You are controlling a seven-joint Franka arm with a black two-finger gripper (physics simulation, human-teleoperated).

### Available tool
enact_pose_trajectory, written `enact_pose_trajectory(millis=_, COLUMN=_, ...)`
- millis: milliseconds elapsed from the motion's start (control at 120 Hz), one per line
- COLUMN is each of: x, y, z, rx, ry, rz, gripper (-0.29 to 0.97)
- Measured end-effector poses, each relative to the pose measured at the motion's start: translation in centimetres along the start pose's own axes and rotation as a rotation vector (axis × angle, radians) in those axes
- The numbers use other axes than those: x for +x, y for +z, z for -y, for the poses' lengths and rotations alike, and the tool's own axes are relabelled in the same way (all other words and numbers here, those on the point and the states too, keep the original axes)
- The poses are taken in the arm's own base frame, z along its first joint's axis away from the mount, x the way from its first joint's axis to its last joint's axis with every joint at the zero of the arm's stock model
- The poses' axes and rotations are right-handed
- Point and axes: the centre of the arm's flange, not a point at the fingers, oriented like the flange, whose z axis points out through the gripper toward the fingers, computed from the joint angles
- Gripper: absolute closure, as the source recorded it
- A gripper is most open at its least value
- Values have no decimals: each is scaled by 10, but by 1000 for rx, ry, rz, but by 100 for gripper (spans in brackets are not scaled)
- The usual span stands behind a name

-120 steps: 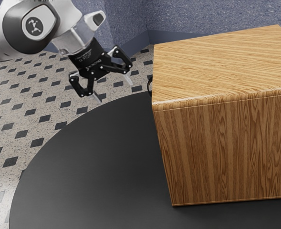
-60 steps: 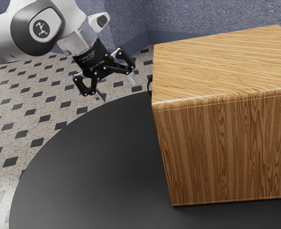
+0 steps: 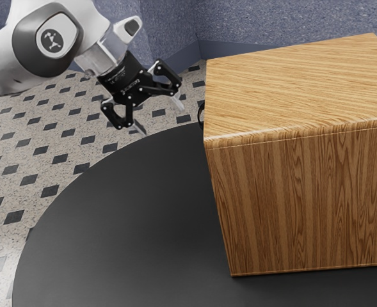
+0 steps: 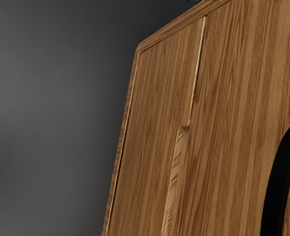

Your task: Pull the drawer handle with one arm to open the drawer

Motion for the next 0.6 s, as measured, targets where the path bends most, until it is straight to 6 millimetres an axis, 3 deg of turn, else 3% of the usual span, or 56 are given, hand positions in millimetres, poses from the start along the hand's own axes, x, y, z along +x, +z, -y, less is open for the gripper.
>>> enact_pose_trajectory(millis=600, x=-2, y=2, z=-4, rx=-23, ry=14, rz=7, gripper=0)
